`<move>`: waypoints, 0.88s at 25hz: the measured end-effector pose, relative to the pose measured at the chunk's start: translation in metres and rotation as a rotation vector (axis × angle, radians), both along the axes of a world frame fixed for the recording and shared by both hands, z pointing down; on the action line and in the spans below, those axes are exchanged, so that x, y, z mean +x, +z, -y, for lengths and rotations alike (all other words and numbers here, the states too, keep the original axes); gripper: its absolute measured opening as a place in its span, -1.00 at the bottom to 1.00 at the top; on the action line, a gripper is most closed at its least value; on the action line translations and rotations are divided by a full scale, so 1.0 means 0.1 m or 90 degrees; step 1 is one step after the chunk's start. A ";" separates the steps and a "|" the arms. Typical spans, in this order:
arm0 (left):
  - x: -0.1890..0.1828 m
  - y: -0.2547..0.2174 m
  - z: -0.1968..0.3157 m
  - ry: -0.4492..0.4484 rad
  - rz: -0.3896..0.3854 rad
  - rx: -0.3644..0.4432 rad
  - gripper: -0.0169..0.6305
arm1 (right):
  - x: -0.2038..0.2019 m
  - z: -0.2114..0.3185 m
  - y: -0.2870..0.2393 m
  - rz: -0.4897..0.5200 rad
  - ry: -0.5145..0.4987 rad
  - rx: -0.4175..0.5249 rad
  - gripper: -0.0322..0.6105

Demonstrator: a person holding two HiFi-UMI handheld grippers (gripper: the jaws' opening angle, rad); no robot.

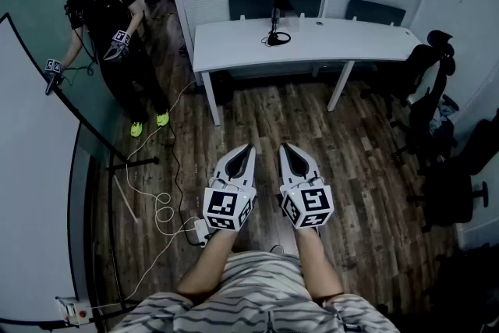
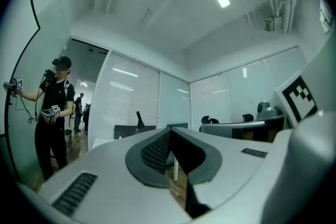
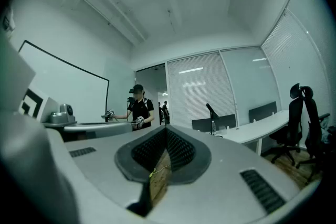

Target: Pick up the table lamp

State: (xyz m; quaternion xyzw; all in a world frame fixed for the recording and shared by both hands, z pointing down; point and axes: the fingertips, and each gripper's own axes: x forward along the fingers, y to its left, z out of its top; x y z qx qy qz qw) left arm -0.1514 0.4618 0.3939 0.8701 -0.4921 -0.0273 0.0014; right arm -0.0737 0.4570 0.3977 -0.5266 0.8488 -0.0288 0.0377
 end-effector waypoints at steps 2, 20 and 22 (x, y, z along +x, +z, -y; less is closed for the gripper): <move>0.01 0.01 0.03 0.000 -0.003 -0.002 -0.92 | 0.02 0.03 0.00 -0.004 0.000 -0.002 -0.87; 0.45 0.13 0.12 -0.022 0.001 -0.014 -0.92 | 0.40 0.14 0.07 0.001 -0.035 -0.010 -0.87; 0.54 0.19 0.09 -0.031 0.005 -0.018 -0.92 | 0.51 0.13 0.12 0.002 -0.038 -0.013 -0.87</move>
